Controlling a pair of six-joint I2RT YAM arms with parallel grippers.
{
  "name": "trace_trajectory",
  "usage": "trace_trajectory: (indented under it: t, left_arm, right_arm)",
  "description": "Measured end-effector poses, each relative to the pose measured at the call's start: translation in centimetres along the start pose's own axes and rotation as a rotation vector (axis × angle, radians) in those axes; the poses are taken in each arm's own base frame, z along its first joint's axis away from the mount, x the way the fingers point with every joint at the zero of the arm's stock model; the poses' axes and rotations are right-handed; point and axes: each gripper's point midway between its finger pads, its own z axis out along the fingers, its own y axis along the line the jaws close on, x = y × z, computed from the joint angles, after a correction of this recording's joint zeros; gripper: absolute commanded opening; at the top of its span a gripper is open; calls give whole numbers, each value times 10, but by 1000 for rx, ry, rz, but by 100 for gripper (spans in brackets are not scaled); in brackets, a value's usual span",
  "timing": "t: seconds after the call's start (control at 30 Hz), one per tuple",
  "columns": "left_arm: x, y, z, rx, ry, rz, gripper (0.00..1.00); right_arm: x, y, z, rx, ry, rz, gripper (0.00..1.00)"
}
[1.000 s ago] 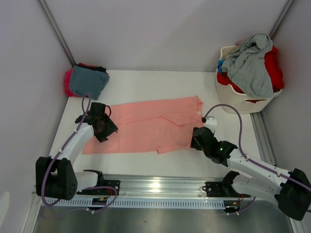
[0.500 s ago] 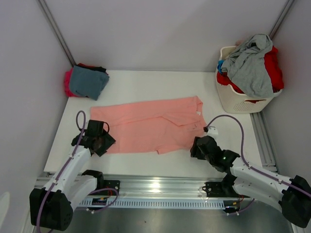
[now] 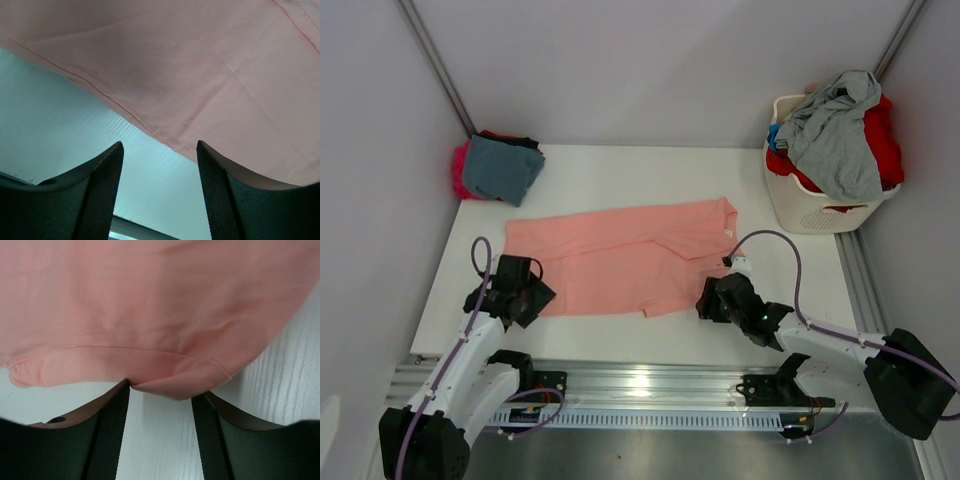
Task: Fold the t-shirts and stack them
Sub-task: Grap the side of the flattened tshirt closest away from the robot with both arms
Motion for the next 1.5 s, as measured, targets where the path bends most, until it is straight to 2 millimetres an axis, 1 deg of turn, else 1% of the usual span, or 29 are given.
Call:
trace_trajectory:
  t: [0.1, 0.13, 0.2, 0.23, 0.37, 0.5, 0.67, 0.77, 0.8, 0.9, 1.03, 1.17, 1.33, 1.5]
  left_arm:
    - [1, 1, -1, 3, 0, 0, 64]
    - [1, 1, -2, 4, 0, 0, 64]
    - [2, 0, -2, 10, 2, 3, 64]
    - [3, 0, -3, 13, 2, 5, 64]
    - [4, 0, -3, 19, 3, 12, 64]
    - [6, 0, -3, 20, 6, 18, 64]
    - [9, -2, -4, 30, 13, 37, 64]
    - [15, -3, -4, 38, 28, 46, 64]
    - [18, -3, -5, 39, 36, 49, 64]
    - [29, -3, -5, 40, 64, 76, 64]
    - [42, 0, -7, 32, 97, 110, 64]
    - [55, 4, -8, 10, 133, 153, 64]
    - [76, 23, -10, -96, 191, 218, 67]
    - [77, 41, -15, -226, 183, 220, 66]
  right_arm:
    - [1, 3, 7, -8, 7, -9, 46]
    - [1, 4, 9, -10, 9, -10, 32]
    - [1, 8, 12, -15, 13, -16, 9]
    - [1, 8, 14, -13, 18, -20, 0]
    - [-1, 10, 16, 4, 24, -23, 0]
    - [-9, 10, 10, 55, 10, -40, 0]
    - [-34, 3, -12, 141, -59, -4, 0]
    - [-47, -7, -29, 189, -117, 37, 0]
    - [-49, -11, -33, 203, -128, 47, 0]
    - [-50, -26, -44, 262, -150, 68, 0]
    - [-45, -44, -53, 338, -147, 80, 0]
    - [-46, -53, -61, 366, -163, 98, 0]
    - [-45, -61, -66, 403, -170, 97, 0]
    - [-46, -66, -70, 417, -179, 97, 0]
